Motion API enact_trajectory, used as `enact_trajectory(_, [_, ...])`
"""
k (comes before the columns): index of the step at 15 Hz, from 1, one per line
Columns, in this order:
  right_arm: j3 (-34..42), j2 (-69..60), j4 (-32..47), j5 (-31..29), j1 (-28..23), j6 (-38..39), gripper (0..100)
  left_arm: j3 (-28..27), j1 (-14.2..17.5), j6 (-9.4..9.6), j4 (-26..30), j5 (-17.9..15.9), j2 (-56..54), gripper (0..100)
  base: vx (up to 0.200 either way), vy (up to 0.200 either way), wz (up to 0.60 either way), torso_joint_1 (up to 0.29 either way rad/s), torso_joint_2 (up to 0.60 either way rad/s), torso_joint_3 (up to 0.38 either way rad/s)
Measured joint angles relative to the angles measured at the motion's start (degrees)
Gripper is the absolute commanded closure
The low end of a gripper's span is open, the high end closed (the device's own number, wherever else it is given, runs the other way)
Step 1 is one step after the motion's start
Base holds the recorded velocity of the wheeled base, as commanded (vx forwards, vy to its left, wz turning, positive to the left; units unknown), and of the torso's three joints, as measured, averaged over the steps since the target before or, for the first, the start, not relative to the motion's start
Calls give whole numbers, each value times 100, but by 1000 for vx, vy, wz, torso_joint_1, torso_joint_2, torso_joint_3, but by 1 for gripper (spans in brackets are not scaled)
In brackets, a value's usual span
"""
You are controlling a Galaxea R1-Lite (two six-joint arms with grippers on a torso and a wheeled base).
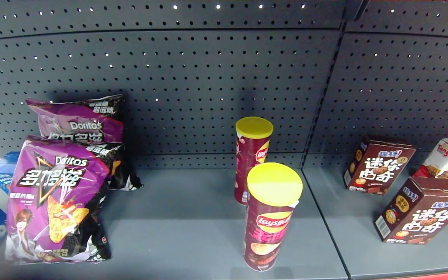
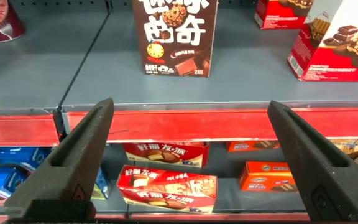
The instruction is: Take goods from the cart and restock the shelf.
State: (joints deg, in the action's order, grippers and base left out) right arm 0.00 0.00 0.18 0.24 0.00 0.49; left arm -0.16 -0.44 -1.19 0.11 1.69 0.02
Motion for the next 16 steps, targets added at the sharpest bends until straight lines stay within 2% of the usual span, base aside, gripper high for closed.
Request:
enact_trajectory(2, [0, 0, 0, -2, 0, 0, 0, 0, 0, 22, -1, -22, 0, 0, -200, 0, 0, 14, 10, 0])
enact_trajectory(16, [0, 0, 0, 0, 0, -5, 0, 0, 0, -11, -1, 2, 0, 0, 0, 0, 0, 0, 0, 0])
